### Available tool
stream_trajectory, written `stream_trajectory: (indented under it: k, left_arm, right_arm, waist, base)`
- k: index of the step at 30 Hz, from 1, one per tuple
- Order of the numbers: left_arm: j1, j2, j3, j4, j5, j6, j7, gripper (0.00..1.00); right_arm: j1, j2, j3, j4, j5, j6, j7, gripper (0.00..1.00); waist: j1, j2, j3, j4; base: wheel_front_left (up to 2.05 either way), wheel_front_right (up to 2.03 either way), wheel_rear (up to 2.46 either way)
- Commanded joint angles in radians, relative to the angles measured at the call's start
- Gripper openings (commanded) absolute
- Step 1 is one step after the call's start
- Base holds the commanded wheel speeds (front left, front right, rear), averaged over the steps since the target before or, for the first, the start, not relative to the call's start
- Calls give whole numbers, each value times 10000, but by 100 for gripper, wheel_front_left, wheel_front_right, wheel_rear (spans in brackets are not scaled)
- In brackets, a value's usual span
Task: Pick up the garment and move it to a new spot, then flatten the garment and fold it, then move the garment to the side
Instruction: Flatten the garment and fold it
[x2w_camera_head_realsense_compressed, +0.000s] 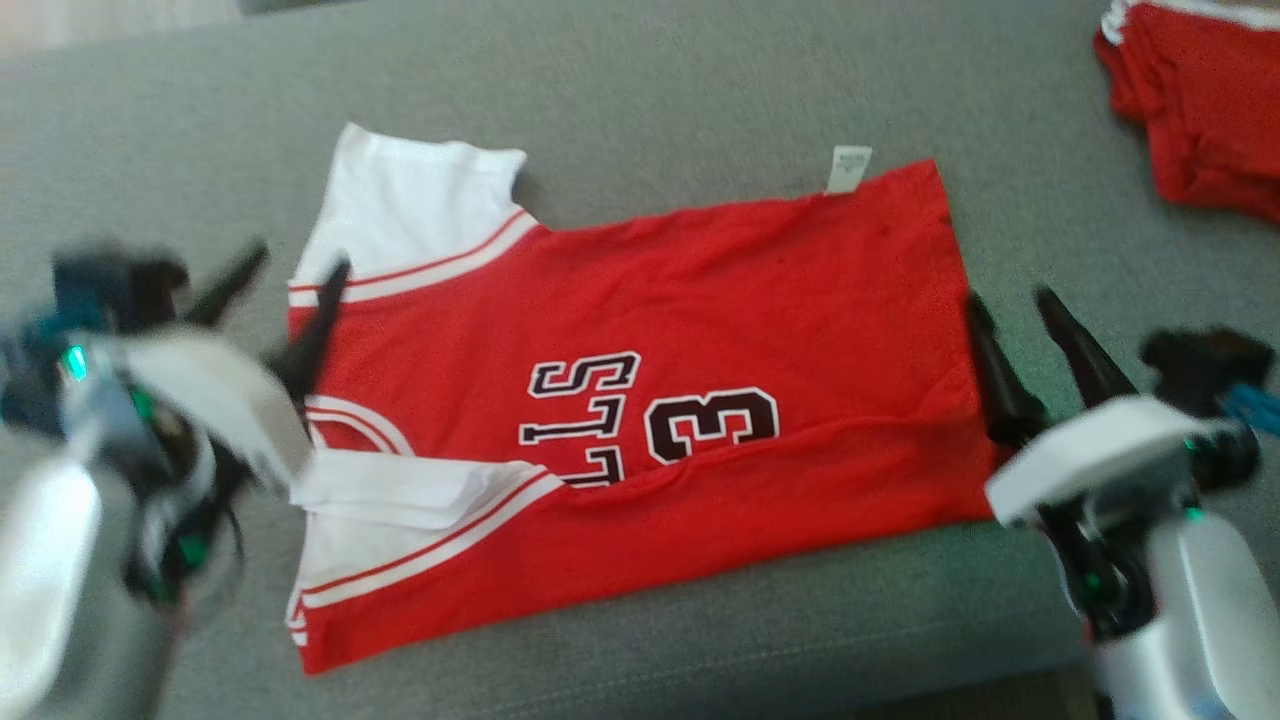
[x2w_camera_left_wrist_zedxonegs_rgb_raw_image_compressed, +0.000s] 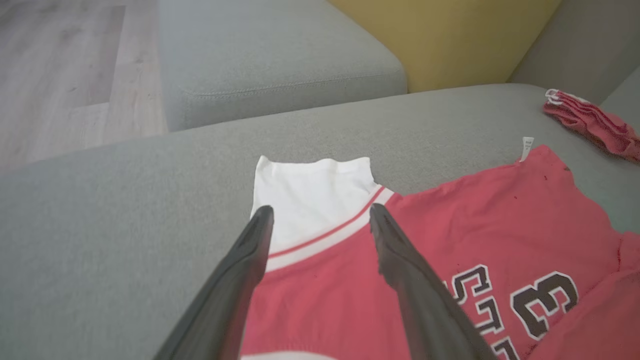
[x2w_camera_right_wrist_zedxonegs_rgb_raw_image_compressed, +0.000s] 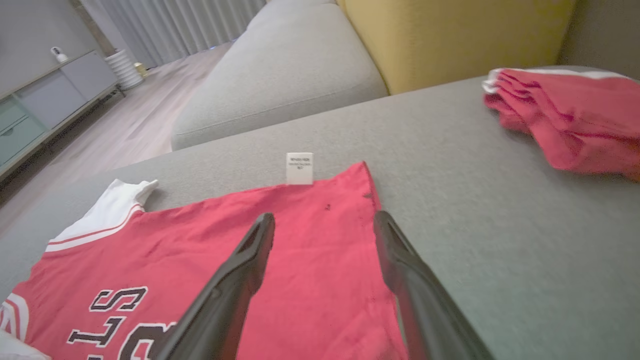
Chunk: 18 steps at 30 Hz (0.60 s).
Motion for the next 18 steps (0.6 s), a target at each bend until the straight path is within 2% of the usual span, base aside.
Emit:
stream_trajectory:
  k: [1, 5, 11, 18]
  left_arm:
    - [-789, 476, 384, -50, 52, -85, 226, 100]
    - [-2480, 821, 286, 1195, 109, -327, 1054, 100]
    - [-4098, 1323, 92, 2731, 388, -587, 1661, 100]
    - [-5430, 1902, 238, 4193, 634, -521, 1920, 100]
  right_arm:
    - [-431, -171, 392, -295, 2, -9, -112, 100]
    - [-1198, -173, 1064, -26, 177, -9, -306, 100]
    - [-1960, -270, 1679, 302, 368, -9, -674, 100]
    - [-2549, -343, 2177, 403, 552, -9, -1116, 100]
  waist:
    - [0, 0, 408, -277]
    - [0, 0, 988, -653]
    - [0, 0, 1792, -1274]
    - [0, 0, 2571, -1864]
  base:
    - [0, 0, 0]
    - [0, 0, 0]
    - [0, 0, 0]
    - [0, 0, 0]
